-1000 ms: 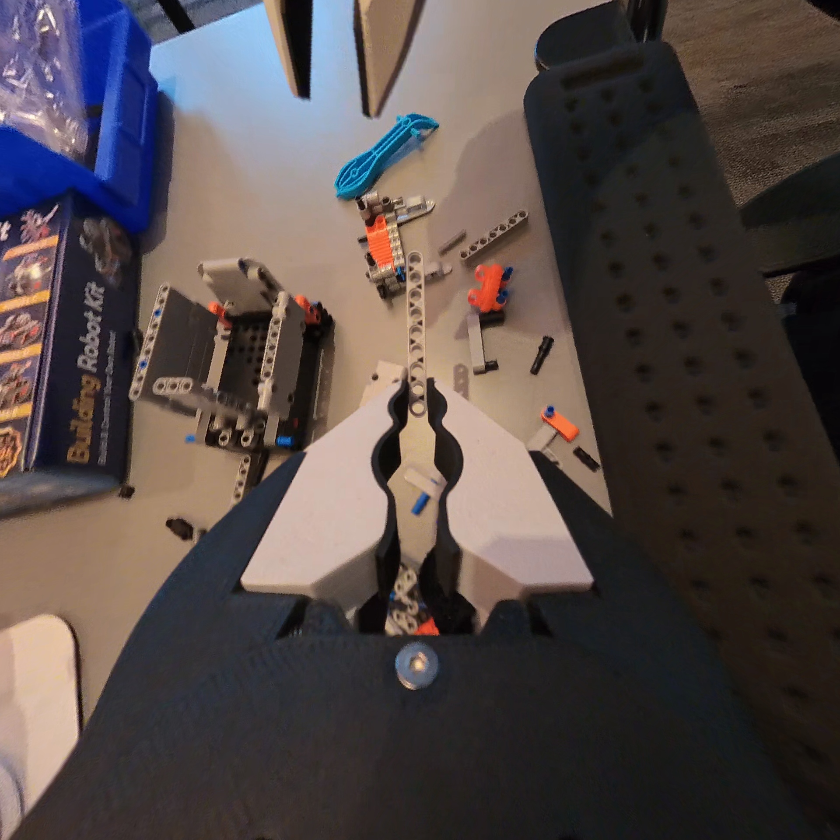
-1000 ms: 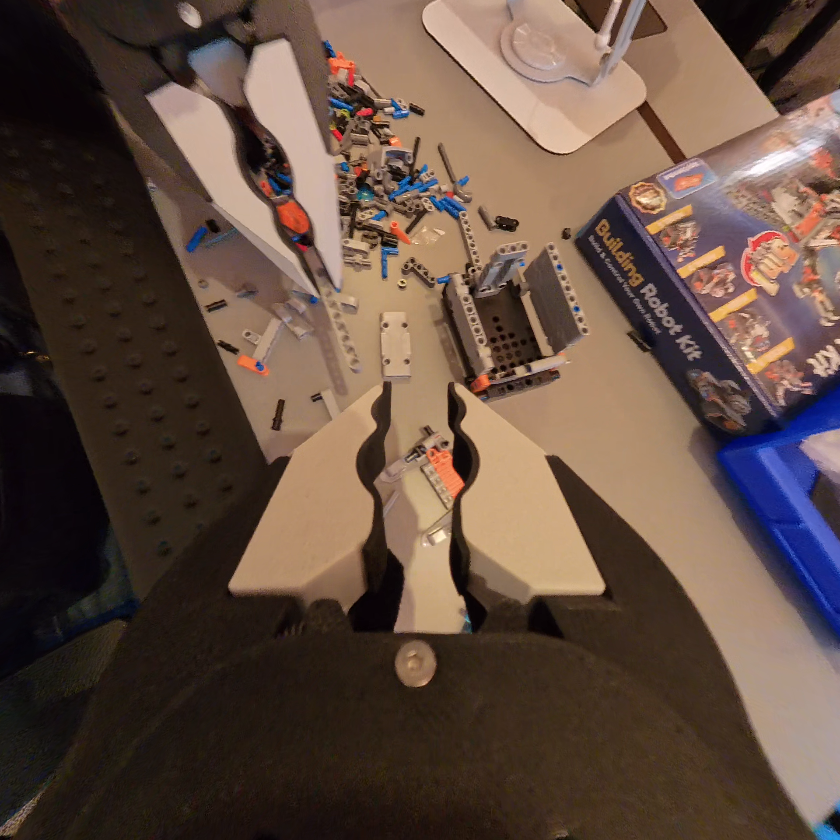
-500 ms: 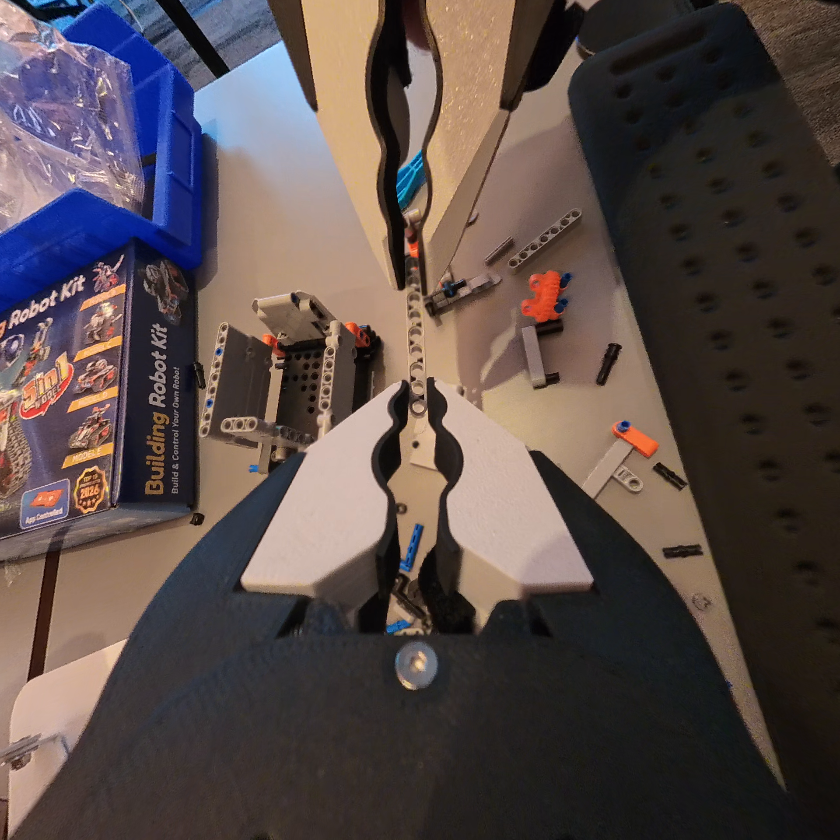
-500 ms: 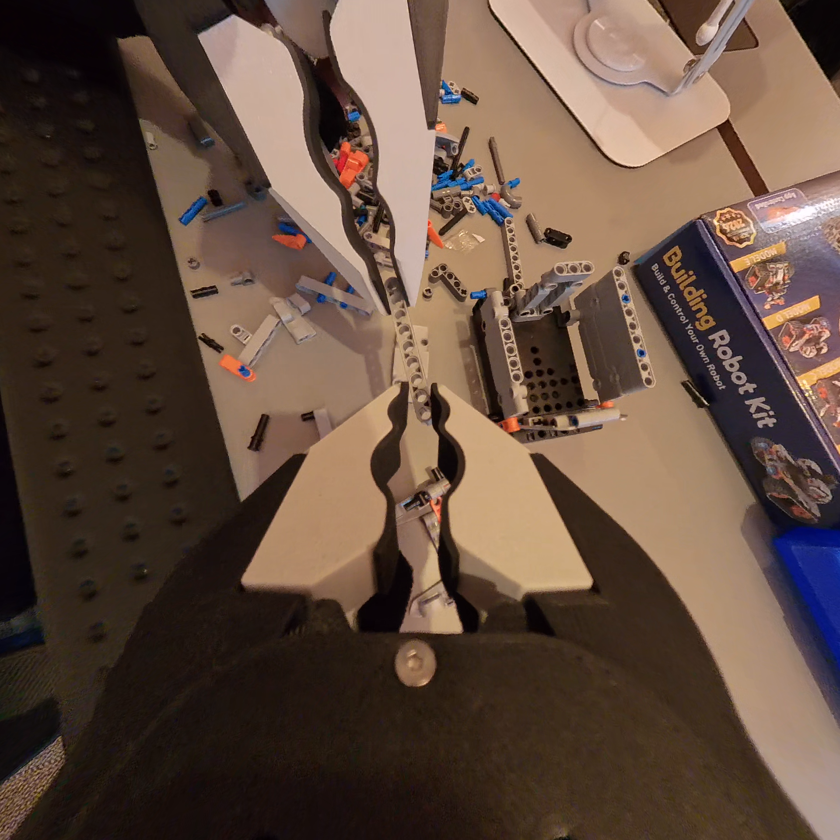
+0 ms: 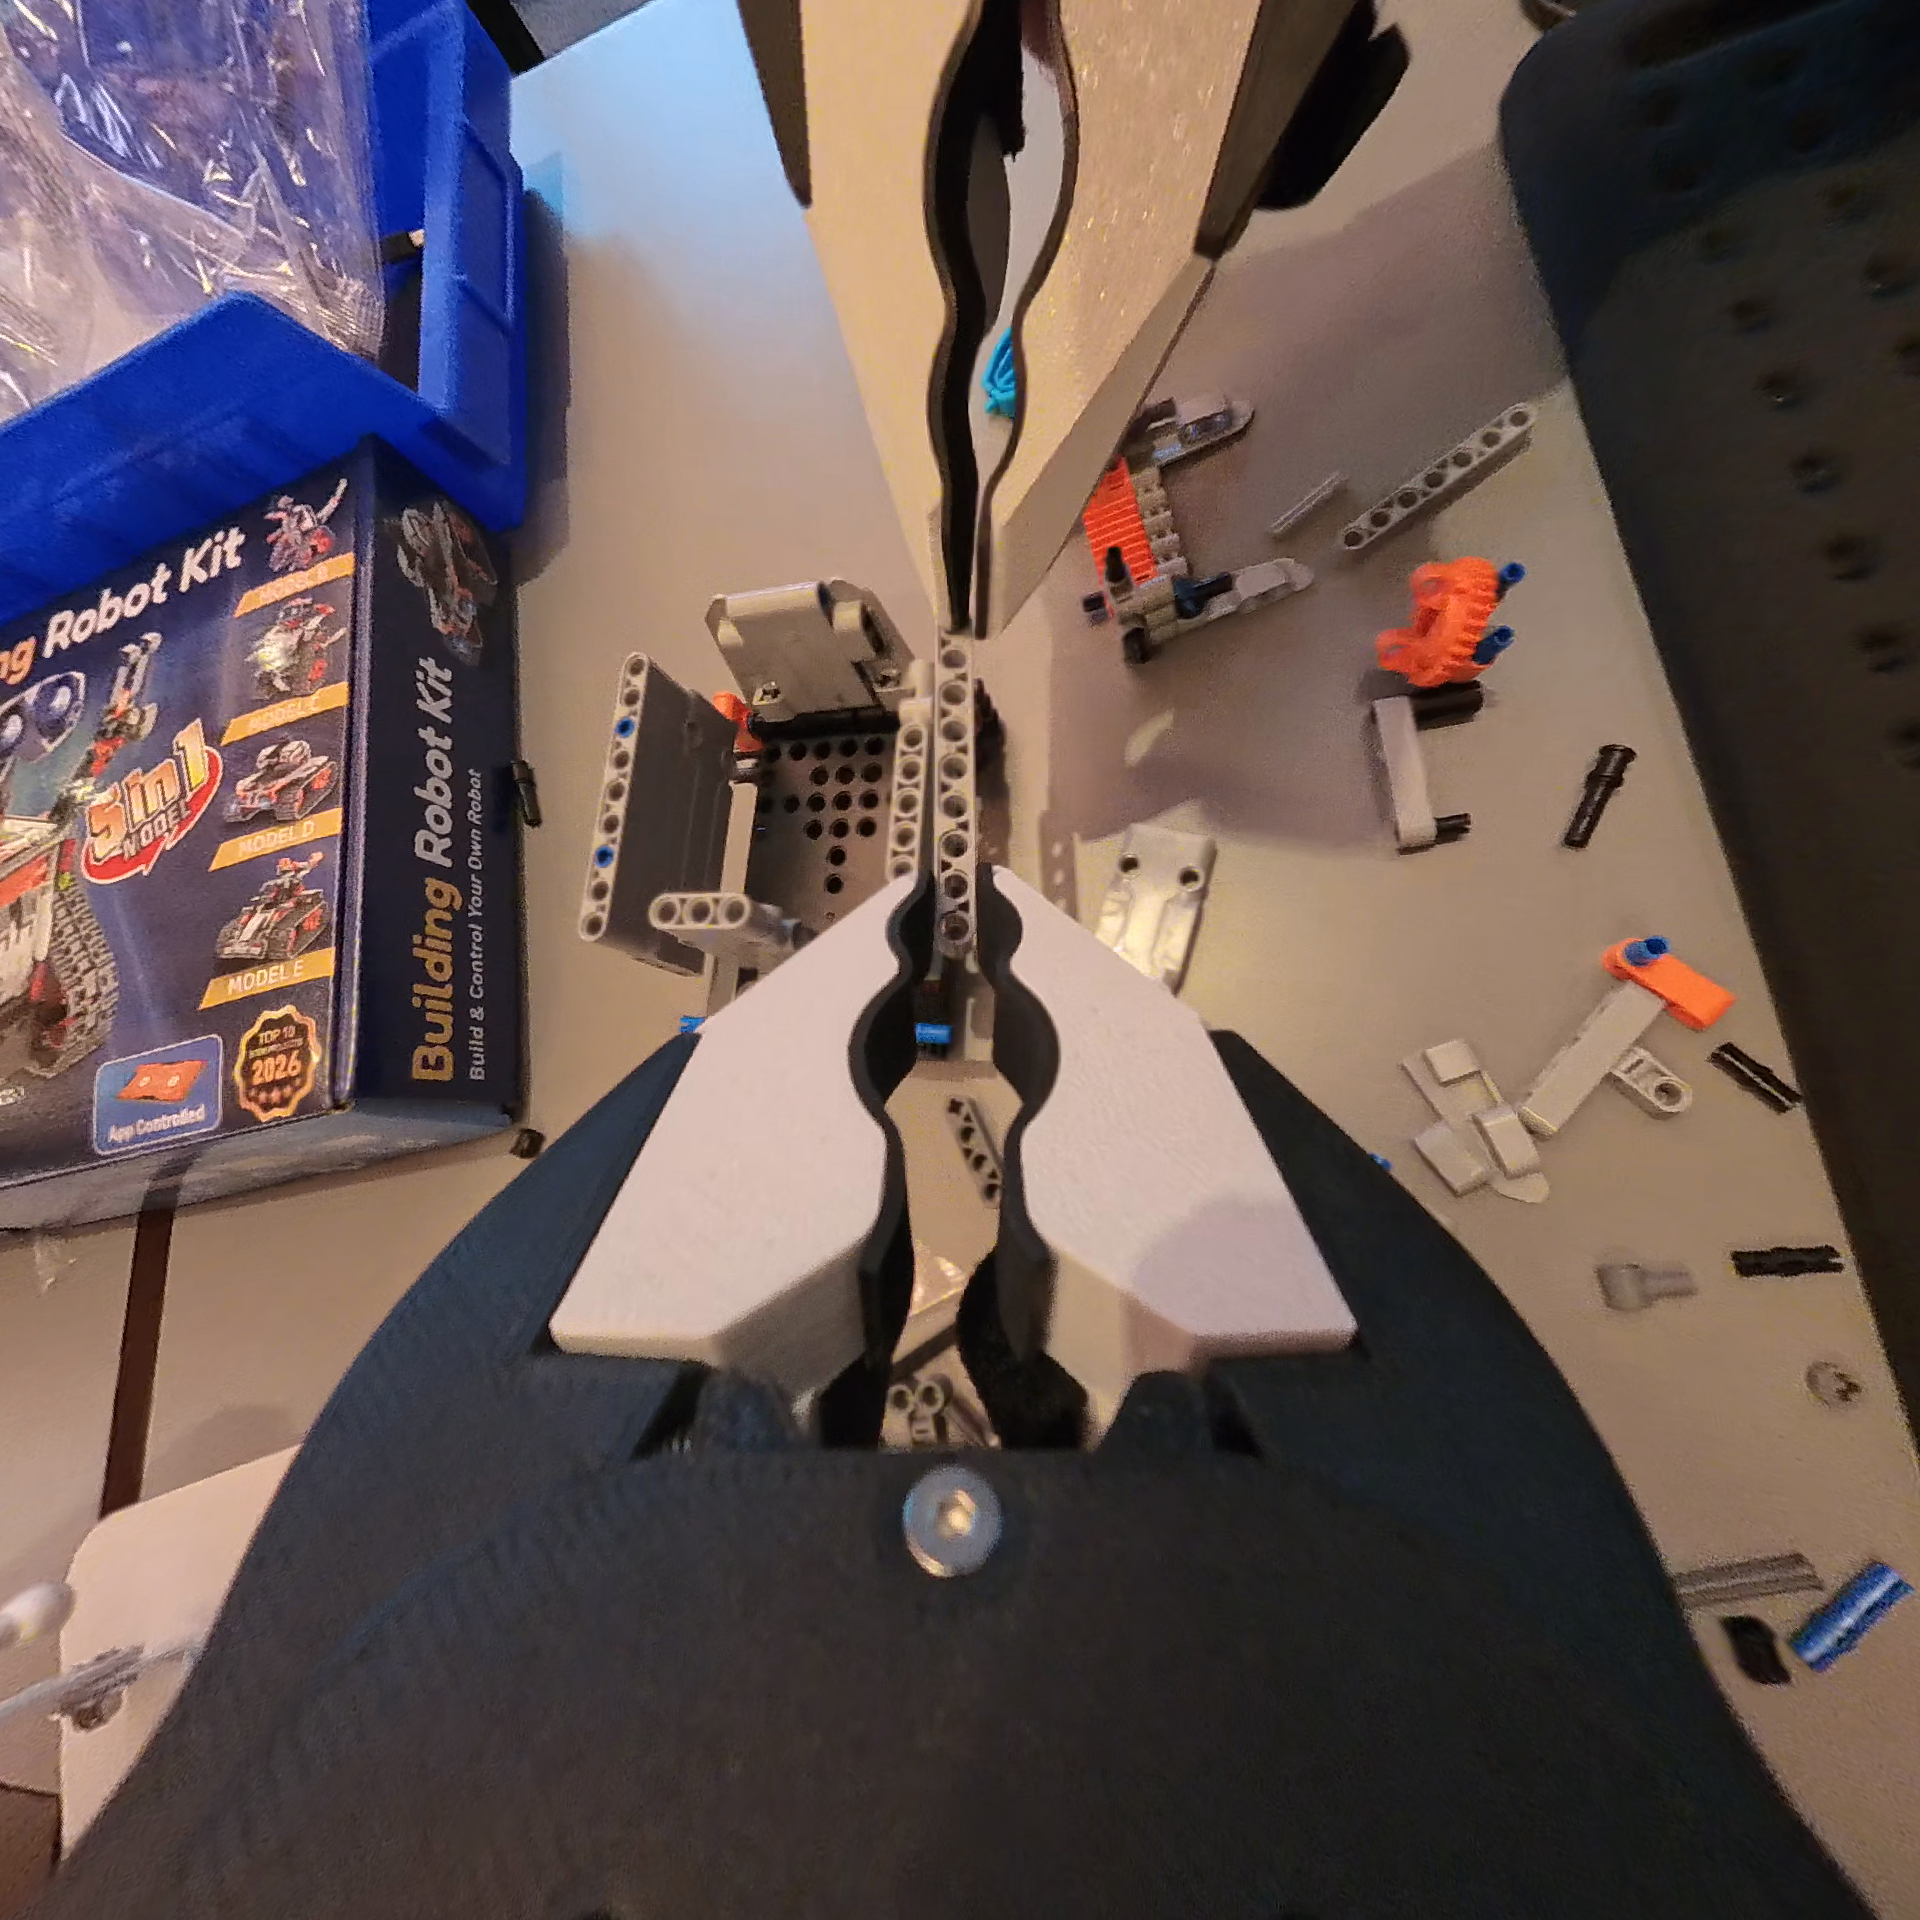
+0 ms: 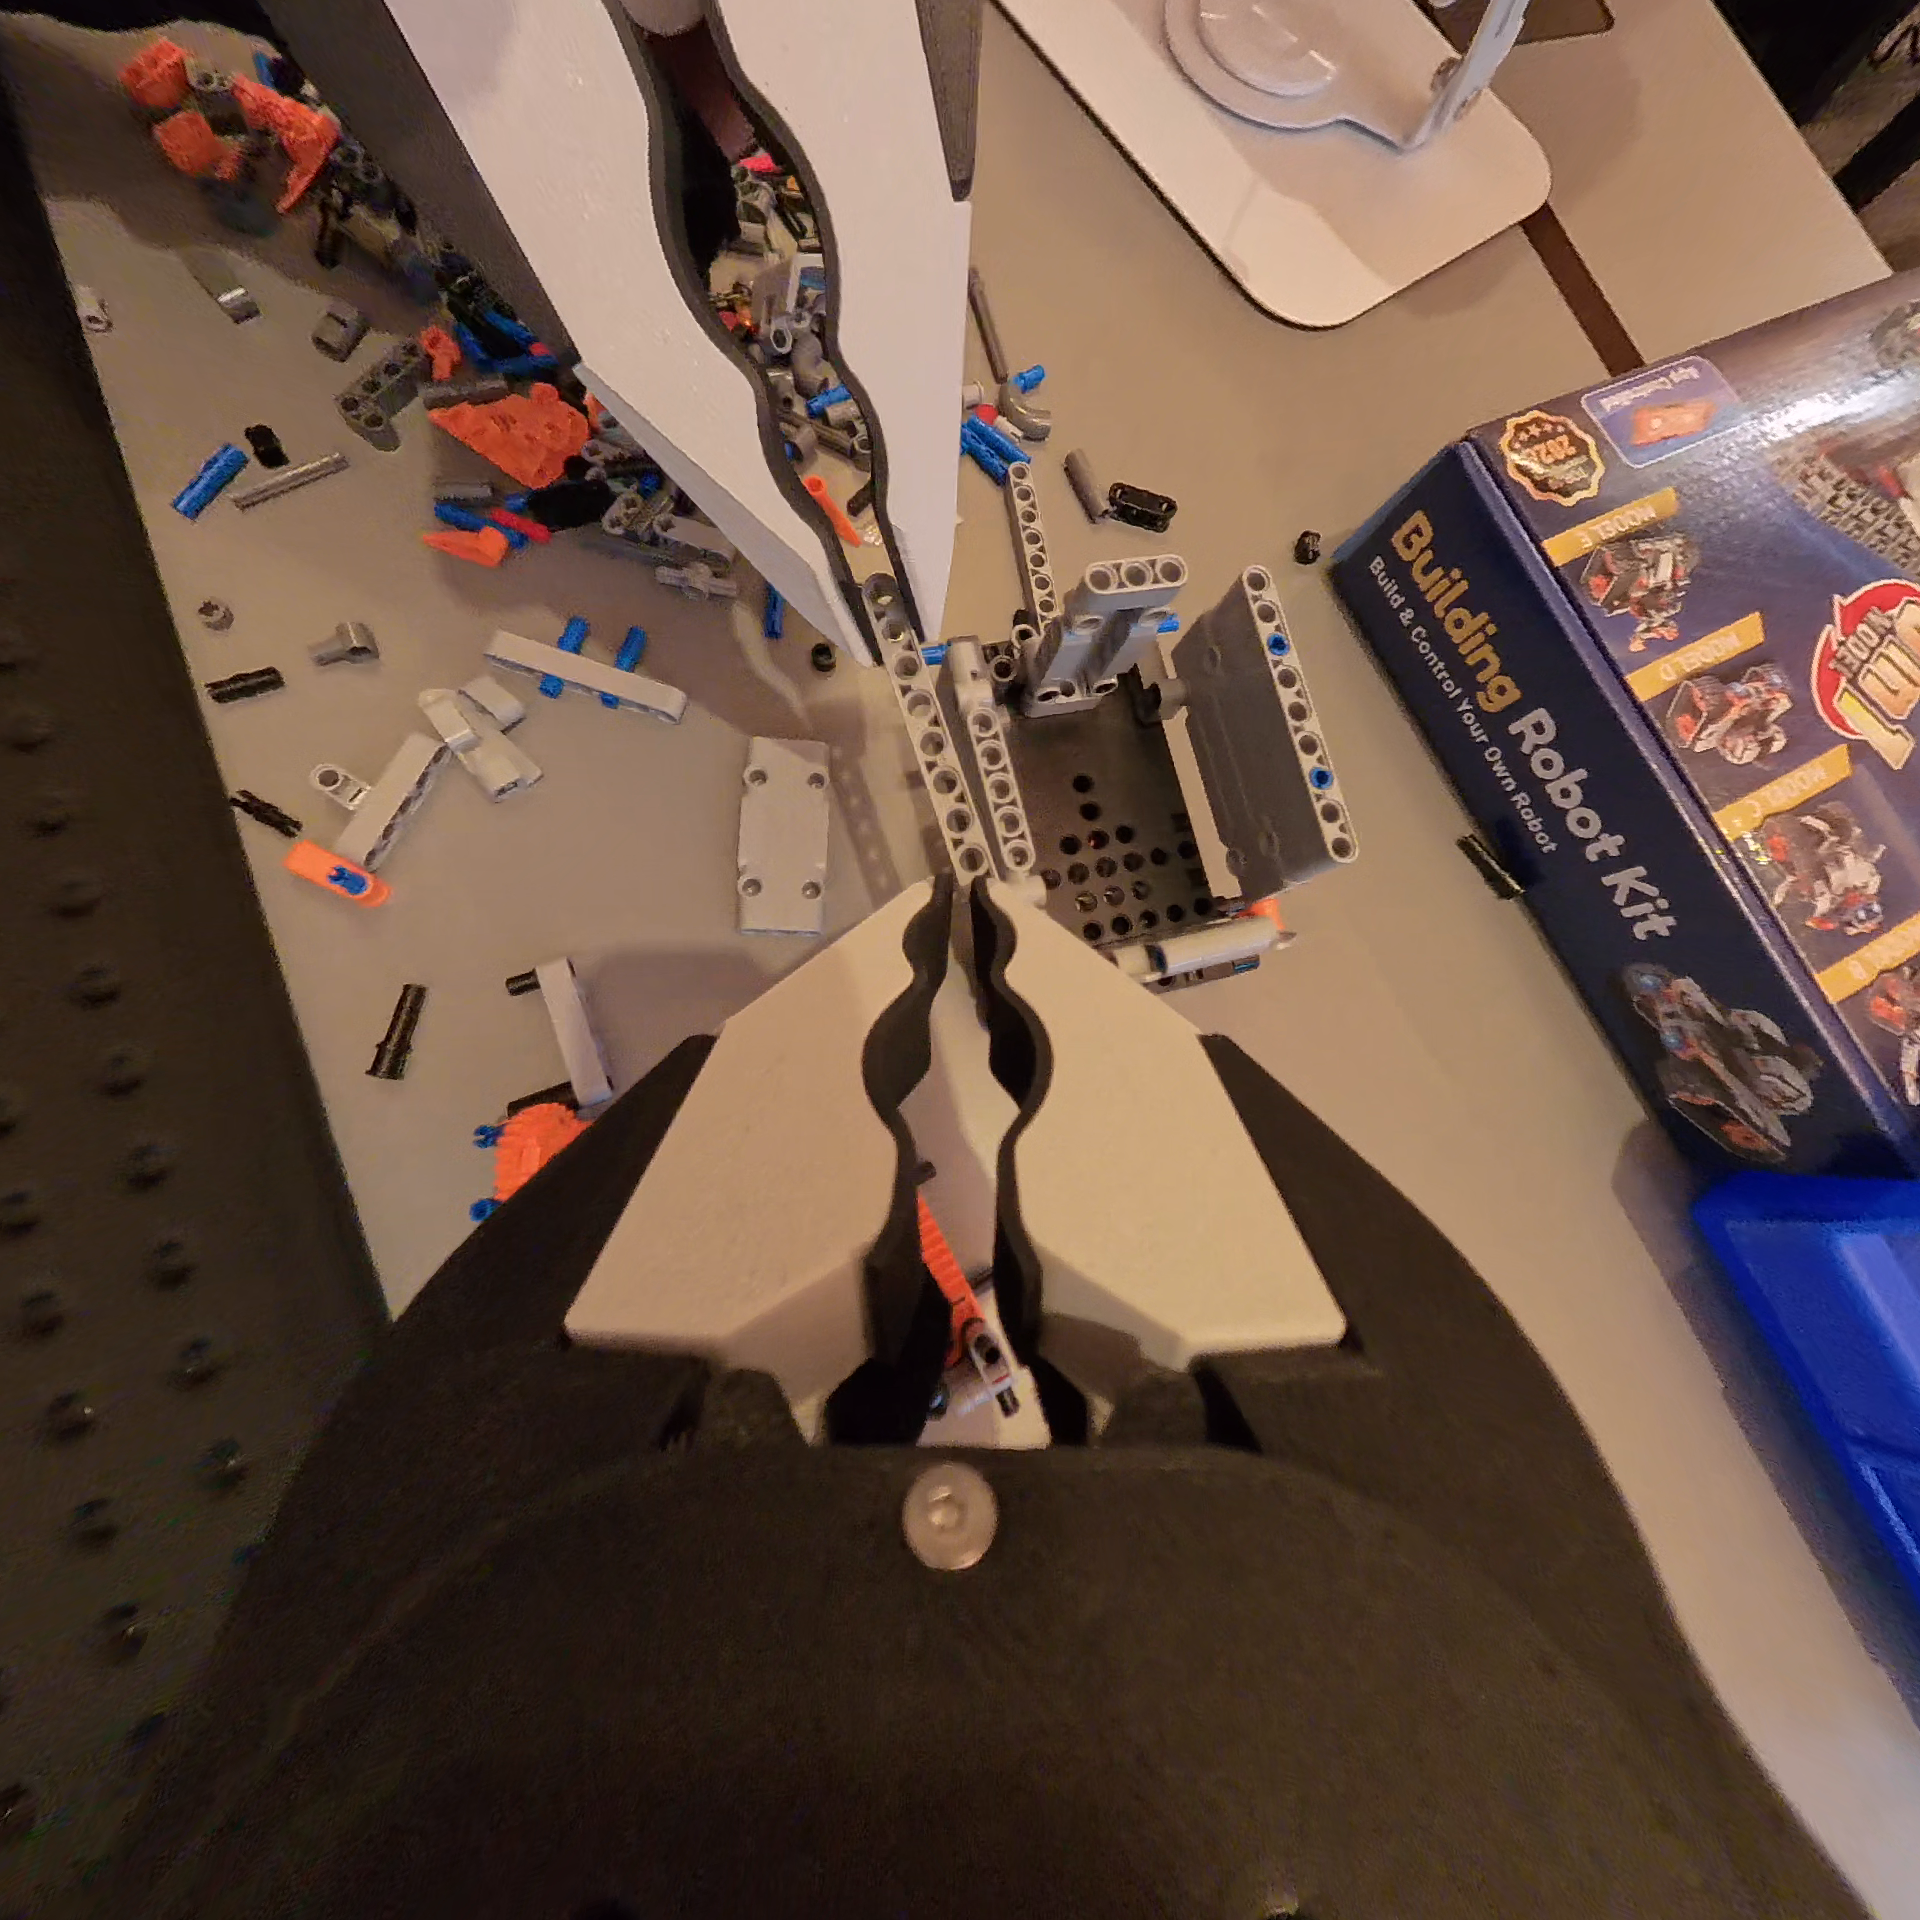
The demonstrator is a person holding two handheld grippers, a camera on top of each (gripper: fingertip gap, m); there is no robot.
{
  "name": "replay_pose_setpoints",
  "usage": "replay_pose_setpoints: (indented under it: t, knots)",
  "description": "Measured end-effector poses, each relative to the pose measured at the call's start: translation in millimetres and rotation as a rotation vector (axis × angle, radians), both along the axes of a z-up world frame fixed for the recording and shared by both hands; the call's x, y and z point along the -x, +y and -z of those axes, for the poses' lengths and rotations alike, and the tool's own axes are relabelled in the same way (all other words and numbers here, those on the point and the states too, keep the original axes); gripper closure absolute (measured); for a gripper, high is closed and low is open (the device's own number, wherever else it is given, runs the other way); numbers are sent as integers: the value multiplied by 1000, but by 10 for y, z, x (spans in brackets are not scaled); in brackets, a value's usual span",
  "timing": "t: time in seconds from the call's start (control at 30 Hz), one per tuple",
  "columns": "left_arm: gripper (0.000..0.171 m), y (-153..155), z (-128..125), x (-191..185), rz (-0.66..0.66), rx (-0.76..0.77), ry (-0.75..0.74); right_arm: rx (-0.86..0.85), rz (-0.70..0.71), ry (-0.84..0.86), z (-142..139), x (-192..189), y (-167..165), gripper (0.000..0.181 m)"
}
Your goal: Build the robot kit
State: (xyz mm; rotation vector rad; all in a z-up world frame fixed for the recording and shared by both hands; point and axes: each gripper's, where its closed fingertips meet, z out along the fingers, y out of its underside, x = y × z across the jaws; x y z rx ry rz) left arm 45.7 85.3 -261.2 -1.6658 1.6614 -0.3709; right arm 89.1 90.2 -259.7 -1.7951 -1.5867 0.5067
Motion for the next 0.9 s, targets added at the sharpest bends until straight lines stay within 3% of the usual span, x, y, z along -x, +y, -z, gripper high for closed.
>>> replay_pose_setpoints:
  t: [0.3, 0.6, 0.9]
  knots:
    - [167, 184, 128, 10, 31, 33, 75, 37, 22, -2, 108, -13, 163, 176]
    - [167, 184, 174, 19, 65, 136, 30, 53, 28, -4, 128, -30, 187, 174]
    - [167, 191, 164, 10, 84, 145, 15, 60, 31, -14, 151, -28, 191, 175]
